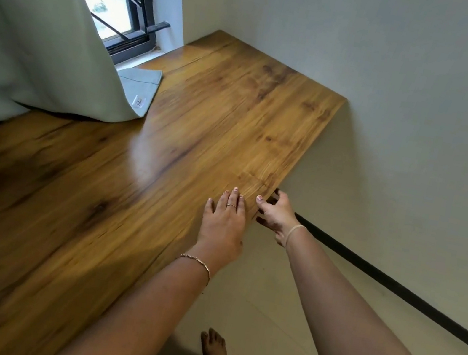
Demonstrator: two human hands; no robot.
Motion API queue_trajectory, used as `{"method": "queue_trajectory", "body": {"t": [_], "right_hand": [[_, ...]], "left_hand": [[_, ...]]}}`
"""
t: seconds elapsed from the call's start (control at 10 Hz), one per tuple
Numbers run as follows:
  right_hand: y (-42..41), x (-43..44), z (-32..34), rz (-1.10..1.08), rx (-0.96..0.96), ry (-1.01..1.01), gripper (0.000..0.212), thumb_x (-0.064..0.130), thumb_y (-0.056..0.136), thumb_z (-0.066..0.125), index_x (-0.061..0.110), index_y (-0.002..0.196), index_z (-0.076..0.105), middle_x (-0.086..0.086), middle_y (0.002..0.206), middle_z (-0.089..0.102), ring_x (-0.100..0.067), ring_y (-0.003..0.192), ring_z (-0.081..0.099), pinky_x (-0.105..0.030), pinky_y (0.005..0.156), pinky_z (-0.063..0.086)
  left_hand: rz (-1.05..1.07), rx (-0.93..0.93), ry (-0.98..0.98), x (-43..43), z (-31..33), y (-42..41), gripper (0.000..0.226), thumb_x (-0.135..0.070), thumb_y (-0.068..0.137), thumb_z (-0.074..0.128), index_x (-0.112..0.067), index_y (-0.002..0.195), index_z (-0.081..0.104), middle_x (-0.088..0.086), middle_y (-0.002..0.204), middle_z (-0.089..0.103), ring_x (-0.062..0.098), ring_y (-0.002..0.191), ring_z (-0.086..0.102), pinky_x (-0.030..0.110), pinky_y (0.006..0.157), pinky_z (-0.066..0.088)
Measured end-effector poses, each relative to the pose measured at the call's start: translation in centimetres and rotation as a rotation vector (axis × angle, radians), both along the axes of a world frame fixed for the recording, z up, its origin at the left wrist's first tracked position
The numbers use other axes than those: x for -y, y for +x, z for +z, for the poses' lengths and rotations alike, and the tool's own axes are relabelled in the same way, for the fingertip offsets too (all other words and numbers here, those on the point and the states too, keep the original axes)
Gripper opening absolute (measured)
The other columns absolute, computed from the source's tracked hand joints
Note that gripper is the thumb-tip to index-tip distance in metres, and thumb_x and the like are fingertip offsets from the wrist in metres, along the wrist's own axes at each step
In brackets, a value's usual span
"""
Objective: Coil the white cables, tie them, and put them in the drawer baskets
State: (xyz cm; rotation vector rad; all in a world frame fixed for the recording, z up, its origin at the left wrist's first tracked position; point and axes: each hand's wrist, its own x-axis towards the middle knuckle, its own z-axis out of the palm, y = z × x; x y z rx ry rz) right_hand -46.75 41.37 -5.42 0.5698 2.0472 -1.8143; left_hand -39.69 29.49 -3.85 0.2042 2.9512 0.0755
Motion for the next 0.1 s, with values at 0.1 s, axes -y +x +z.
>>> {"method": "queue_trajectory", "body": {"t": [0.1], "right_hand": [[0.28,2.20,2.01,0.099,-0.198,0.505,0.083,0.015,0.092,0.060,0.010,0.153,0.003,-0.010,0.158,0.019,-0.030,0.144,0.024,-0.042,0.118,0.023]], "left_hand": [[0.118,-0.116,0.096,2.07,2.16,0.40,0.089,-0.063,0.089,0.041,-0.011,0.154,0.010,0.007,0.162,0.009,0.026,0.145,0.019,0.045,0.113,0.025]]}}
